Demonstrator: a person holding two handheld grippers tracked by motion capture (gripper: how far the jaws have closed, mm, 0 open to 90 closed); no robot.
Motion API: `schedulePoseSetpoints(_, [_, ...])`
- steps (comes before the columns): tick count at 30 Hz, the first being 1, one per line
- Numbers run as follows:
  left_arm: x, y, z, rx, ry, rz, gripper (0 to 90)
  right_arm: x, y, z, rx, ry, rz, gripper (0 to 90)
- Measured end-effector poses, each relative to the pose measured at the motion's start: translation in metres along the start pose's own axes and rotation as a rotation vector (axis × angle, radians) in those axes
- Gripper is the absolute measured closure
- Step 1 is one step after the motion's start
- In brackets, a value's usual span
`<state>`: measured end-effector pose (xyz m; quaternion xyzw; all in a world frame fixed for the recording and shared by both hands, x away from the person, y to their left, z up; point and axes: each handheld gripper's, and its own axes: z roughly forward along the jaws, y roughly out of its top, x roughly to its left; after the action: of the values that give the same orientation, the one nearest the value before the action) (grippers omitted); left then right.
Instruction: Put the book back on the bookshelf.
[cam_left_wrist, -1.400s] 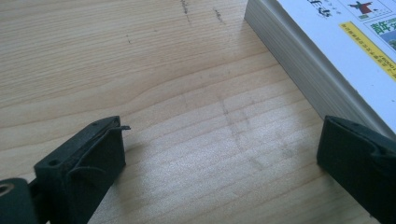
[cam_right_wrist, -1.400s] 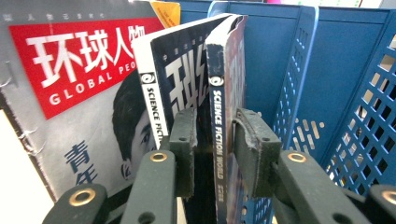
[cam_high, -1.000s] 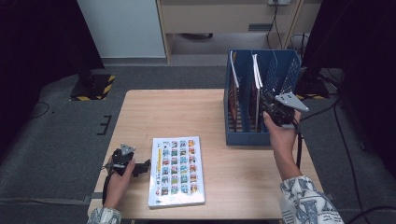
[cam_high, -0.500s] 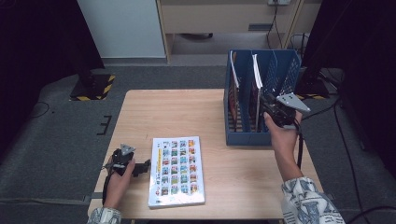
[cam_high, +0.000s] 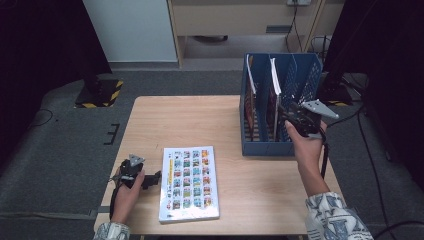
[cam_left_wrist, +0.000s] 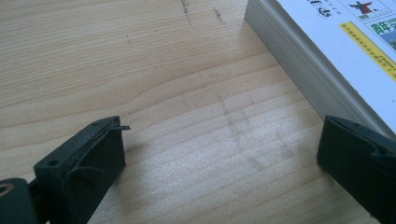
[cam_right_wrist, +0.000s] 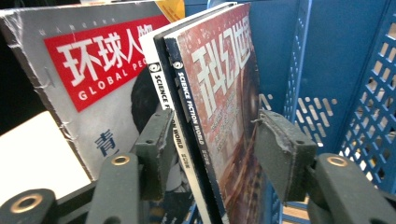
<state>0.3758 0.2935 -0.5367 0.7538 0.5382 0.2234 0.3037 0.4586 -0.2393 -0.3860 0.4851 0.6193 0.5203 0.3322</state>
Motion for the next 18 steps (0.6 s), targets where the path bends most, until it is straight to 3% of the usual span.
schedulePoseSetpoints(11, [0.0000,0.0000,0.0000,0.000,0.000,0.000,0.0,-0.0024,-0.0019,-0.0067,0.011,0.041,0.015,40.5])
schedulePoseSetpoints(18, [0.0000,0.0000,0.0000,0.000,0.000,0.000,0.0,-0.0028,-0.0004,-0.0094,0.017,0.056,0.015,31.2])
